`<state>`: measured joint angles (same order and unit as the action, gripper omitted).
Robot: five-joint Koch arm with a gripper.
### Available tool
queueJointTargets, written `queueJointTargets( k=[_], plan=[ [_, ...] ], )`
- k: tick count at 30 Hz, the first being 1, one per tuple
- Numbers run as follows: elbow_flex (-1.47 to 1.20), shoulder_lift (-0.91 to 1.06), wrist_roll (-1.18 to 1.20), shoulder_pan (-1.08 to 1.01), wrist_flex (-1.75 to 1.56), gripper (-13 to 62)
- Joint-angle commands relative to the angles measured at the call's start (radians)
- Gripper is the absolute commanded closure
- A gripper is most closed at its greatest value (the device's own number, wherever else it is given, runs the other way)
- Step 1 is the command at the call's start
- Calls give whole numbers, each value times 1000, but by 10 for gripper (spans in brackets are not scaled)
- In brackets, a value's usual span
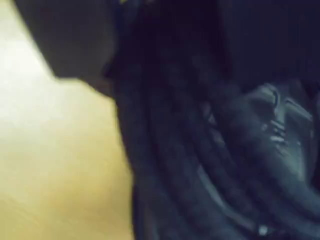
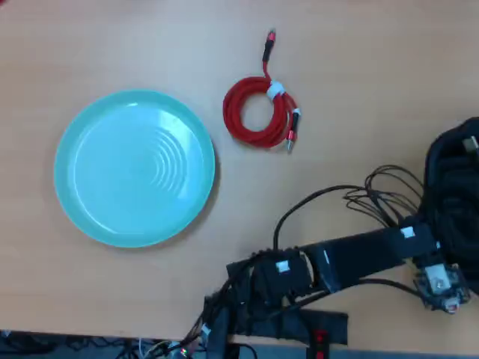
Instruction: Put a black charging cable in a black bowl and put a red charging cable in a green bowl
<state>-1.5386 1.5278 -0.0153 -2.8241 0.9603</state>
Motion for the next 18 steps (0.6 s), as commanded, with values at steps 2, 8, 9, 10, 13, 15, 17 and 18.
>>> queueJointTargets(
  k=[2, 8, 9, 10, 13, 15, 17, 18],
  plan=[
    [799, -9, -9, -6, -106, 554],
    [799, -37, -14, 6, -107, 554],
    [799, -37, -12, 8, -107, 554],
    [799, -37, -12, 9, -106, 554],
    [796, -37, -12, 14, -103, 553],
    [798, -38, -8, 17, -92, 553],
    [798, -37, -3, 17, -80, 553],
    [798, -37, -3, 20, -77, 553]
  ],
)
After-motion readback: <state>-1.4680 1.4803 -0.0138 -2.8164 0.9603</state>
